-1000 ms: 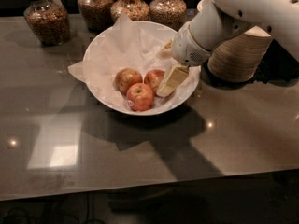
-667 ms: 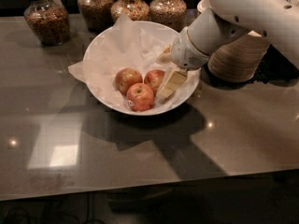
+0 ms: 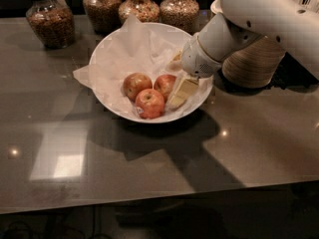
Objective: Pick apple from white bowl
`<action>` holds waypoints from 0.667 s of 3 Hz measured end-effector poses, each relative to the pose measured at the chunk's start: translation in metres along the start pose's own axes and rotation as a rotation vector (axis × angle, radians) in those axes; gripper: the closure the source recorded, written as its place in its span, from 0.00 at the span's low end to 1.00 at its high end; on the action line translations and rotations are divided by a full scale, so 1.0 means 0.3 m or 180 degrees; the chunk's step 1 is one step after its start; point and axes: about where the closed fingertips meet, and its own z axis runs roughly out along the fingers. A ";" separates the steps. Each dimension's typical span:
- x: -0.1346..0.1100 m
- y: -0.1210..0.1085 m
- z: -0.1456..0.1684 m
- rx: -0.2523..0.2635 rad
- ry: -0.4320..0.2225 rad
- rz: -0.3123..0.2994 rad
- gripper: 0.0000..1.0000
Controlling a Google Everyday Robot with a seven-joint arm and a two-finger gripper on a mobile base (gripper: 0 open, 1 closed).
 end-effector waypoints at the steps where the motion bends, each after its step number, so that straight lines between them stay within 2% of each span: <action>1: 0.016 0.007 0.024 -0.0059 0.0026 0.0018 0.32; 2: 0.023 0.014 0.044 -0.0109 0.0047 0.0026 0.32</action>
Offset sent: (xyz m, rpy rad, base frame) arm -0.0017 0.0002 -0.0263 -0.0302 0.0583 0.0110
